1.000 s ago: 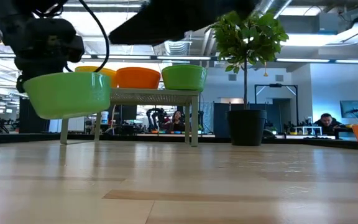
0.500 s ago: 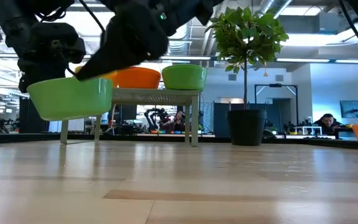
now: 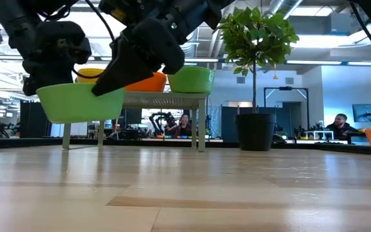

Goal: Pick & Place Mini bowls
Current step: Stack the green bowl on top of the green bowl on the shelf

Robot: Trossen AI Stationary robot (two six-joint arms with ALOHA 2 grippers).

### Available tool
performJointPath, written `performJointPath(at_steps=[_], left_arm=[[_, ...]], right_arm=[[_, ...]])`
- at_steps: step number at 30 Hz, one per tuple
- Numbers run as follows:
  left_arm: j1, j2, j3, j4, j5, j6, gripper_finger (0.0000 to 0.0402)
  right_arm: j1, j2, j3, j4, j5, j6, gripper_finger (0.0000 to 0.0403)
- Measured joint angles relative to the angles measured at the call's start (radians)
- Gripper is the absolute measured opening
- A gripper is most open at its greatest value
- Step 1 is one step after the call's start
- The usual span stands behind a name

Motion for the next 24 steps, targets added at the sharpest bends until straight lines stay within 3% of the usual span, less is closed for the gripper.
performJointPath(at_steps=[6,13,17,24], left_arm=[[0.000,0.000,0.000,0.037,-0.010,0.016,0.0030],[0.000,0.000,0.000,0.094,0.001,0.052,0.0077],[-0.001,0.000,0.000,0.101,-0.004,0.053,0.0101],[-0.003,0.000,0.000,0.102,-0.033,0.084,0.0111]], right_arm=[[0.006,0.000,0.000,-0.007,-0.026,-0.055,0.0007],[0.006,0.000,0.000,-0.033,-0.053,0.023,0.0004],[0.016,-0.001,0.000,-0.136,-0.057,0.116,0.0007],[0.055,-0.013,-0.002,-0.309,-0.063,0.178,0.0003]])
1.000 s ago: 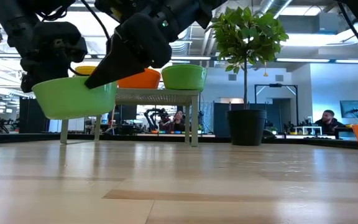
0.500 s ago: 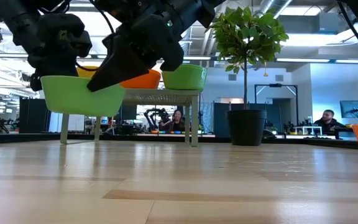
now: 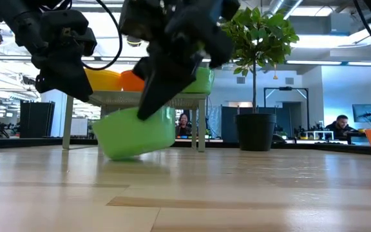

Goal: Pick & Place Mini bowls
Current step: Stack the green bowl on top of the green bowl on the shelf

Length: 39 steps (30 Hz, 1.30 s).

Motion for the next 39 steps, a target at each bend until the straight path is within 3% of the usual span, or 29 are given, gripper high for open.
performJointPath(at_steps=[3,8,16,24,28,39], left_arm=[[-0.007,0.000,0.000,0.001,-0.002,0.001,0.0108],[-0.025,0.000,-0.005,0.003,-0.004,0.002,0.0107],[-0.044,0.000,-0.006,0.008,-0.006,0.002,0.0106],[-0.043,0.000,-0.006,0.012,-0.007,0.002,0.0104],[-0.043,0.000,-0.006,0.015,-0.007,0.002,0.0104],[-0.043,0.000,-0.006,0.020,-0.007,0.002,0.0104]], right_arm=[[0.015,-0.044,-0.001,-0.028,0.038,0.058,0.0004],[0.010,-0.177,0.000,-0.098,0.230,0.223,0.0002],[-0.022,-0.419,0.002,-0.180,0.494,0.245,0.0002],[-0.141,-0.479,0.001,-0.196,0.514,0.221,0.0001],[-0.196,-0.438,0.001,-0.208,0.464,0.220,0.0001],[-0.249,-0.349,0.000,-0.192,0.464,0.192,0.0001]])
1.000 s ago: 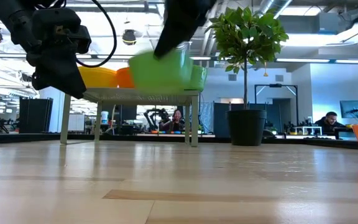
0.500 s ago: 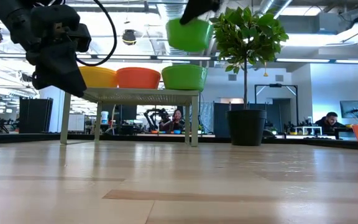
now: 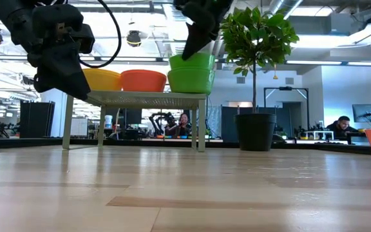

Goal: Pick & Place Mini bowls
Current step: Stack the green bowl on top of the green bowl on the shelf, then stack the orange bowl on top of the orange bowl on the shelf

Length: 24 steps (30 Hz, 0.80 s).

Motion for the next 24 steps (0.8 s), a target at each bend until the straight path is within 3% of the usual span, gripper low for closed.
performJointPath(at_steps=[5,17,24], left_arm=[[0.000,0.000,0.000,0.002,0.000,0.000,0.0104],[0.000,0.000,0.000,0.004,-0.007,0.000,0.0104],[0.000,0.000,0.000,0.005,-0.007,0.000,0.0104]], right_arm=[[0.001,0.000,0.001,0.004,0.000,0.000,0.0011],[0.001,0.002,0.001,0.004,0.003,0.000,0.0080],[0.025,-0.008,0.002,0.004,0.004,-0.001,0.0096]])
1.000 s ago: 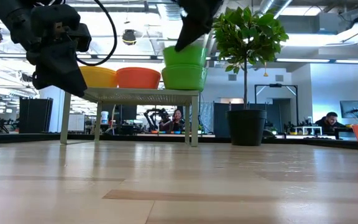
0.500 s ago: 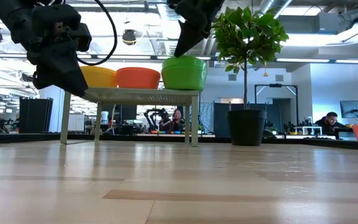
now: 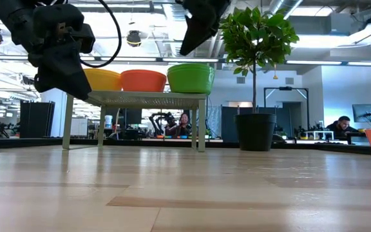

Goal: Pick & Place Mini bowls
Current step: Stack the orange bowl on top of the orange bowl on the shelf

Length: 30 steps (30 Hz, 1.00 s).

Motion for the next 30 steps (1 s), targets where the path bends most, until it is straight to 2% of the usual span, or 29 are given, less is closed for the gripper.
performJointPath(at_steps=[5,8,13,16,22,26,30], left_arm=[[0.000,0.000,0.000,0.008,0.006,0.000,0.0104],[0.000,0.000,0.000,0.049,0.063,0.023,0.0104],[-0.052,0.000,0.000,0.182,0.187,0.151,0.0104],[-0.125,0.000,0.000,0.239,0.227,0.177,0.0104],[-0.329,0.000,0.000,0.257,0.233,0.172,0.0104],[-0.466,0.000,0.000,0.258,0.212,0.147,0.0104],[-0.558,0.000,0.000,0.253,0.148,0.045,0.0104]], right_arm=[[0.035,-0.011,0.036,-0.020,0.000,0.000,0.0098],[0.067,-0.011,0.080,-0.049,0.001,0.000,0.0098],[0.126,-0.014,0.115,-0.080,-0.001,0.000,0.0097],[0.155,-0.030,0.118,-0.093,-0.023,-0.004,0.0097],[0.186,-0.045,0.079,-0.098,-0.237,0.008,0.0097],[0.194,-0.047,-0.044,0.039,-0.304,0.027,0.0097],[0.195,-0.047,-0.174,0.187,-0.355,0.089,0.0097]])
